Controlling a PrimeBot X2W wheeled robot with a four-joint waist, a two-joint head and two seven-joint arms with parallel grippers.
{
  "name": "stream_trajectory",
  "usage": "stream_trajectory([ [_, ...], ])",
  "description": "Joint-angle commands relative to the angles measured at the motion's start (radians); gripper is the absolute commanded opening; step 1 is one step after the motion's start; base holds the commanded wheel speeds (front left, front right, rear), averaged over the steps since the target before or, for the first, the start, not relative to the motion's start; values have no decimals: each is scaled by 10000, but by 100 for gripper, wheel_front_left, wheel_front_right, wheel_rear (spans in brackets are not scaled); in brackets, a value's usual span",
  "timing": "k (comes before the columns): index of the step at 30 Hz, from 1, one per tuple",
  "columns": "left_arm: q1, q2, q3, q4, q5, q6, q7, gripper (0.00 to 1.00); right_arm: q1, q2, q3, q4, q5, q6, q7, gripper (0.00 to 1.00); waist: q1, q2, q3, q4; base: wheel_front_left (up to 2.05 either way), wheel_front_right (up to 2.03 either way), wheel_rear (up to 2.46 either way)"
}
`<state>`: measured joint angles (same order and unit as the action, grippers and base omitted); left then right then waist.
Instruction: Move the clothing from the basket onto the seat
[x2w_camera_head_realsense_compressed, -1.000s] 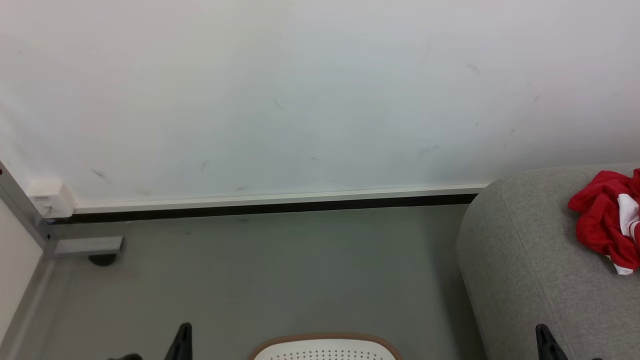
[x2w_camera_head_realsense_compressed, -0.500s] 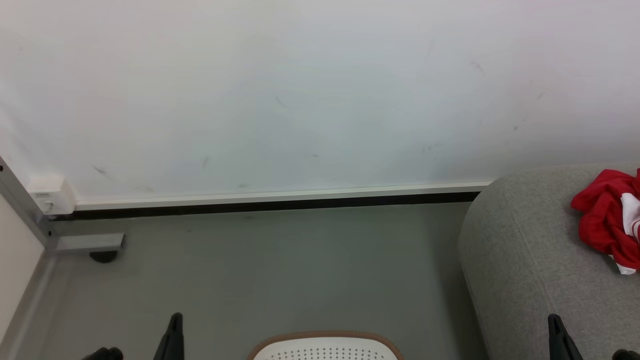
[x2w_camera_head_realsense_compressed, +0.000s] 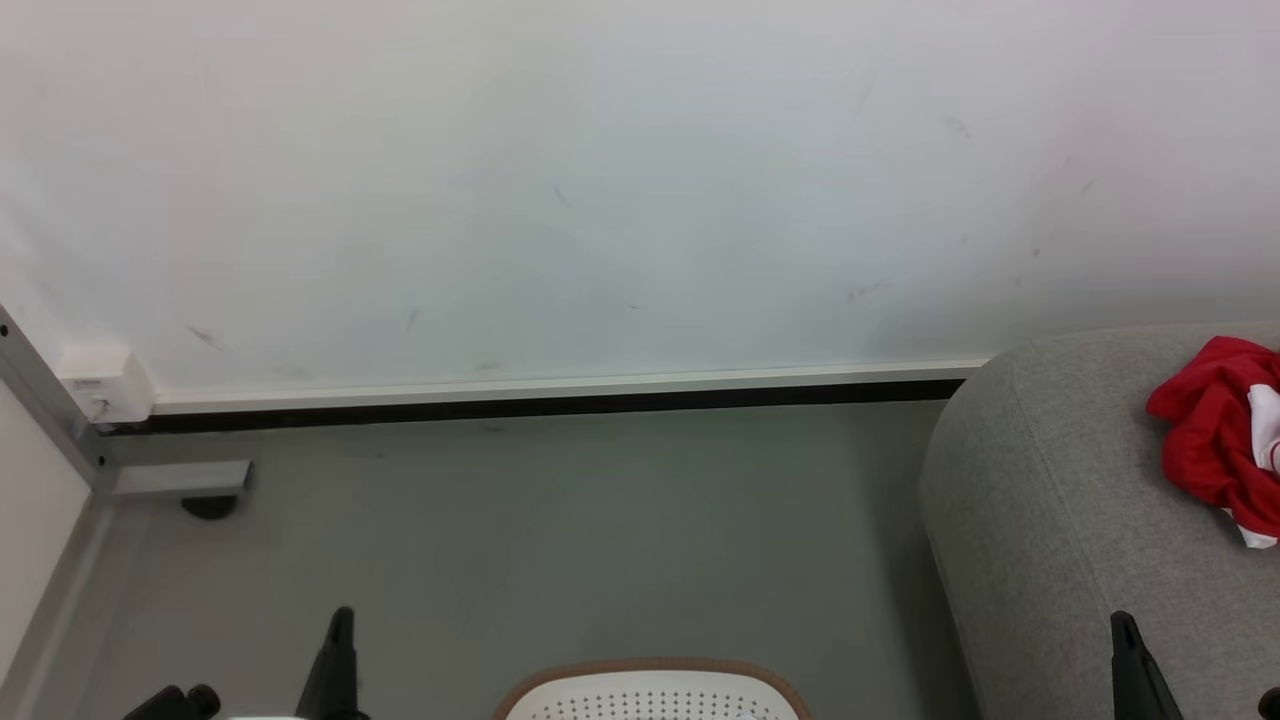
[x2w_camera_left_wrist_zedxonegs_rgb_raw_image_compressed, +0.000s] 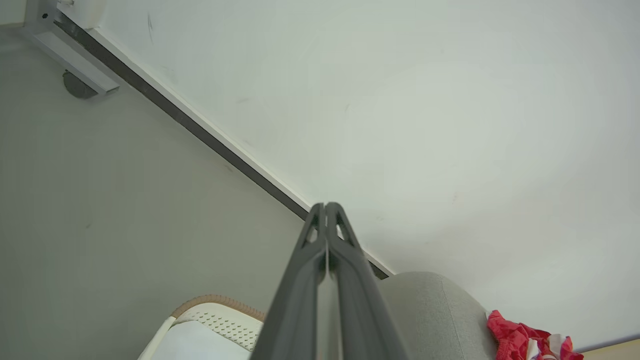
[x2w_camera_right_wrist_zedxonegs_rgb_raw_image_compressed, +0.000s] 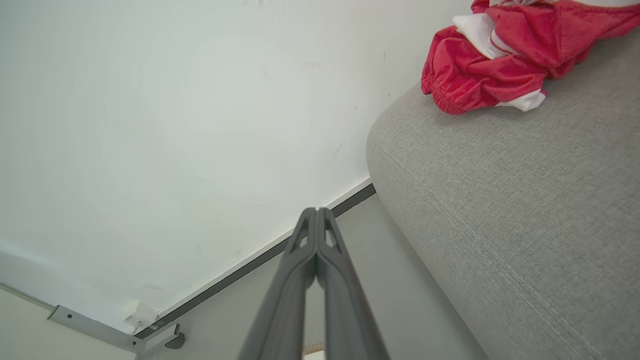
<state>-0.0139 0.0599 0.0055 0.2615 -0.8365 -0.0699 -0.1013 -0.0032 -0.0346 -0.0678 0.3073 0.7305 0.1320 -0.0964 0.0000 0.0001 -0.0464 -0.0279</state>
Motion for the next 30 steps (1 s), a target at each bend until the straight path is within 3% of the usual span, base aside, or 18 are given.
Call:
stream_trajectory([
  [1, -241, 27, 93, -149, -313, 3, 66, 0, -319, -108, -41, -178, 347, -7, 59, 0, 0, -1, 6, 4, 0, 0, 0],
  [30, -553, -15, 515, -425, -3374, -4, 933, 0, -717, -172, -215, -322, 3853, -13, 894, 0, 0, -1, 147, 92, 0, 0, 0],
])
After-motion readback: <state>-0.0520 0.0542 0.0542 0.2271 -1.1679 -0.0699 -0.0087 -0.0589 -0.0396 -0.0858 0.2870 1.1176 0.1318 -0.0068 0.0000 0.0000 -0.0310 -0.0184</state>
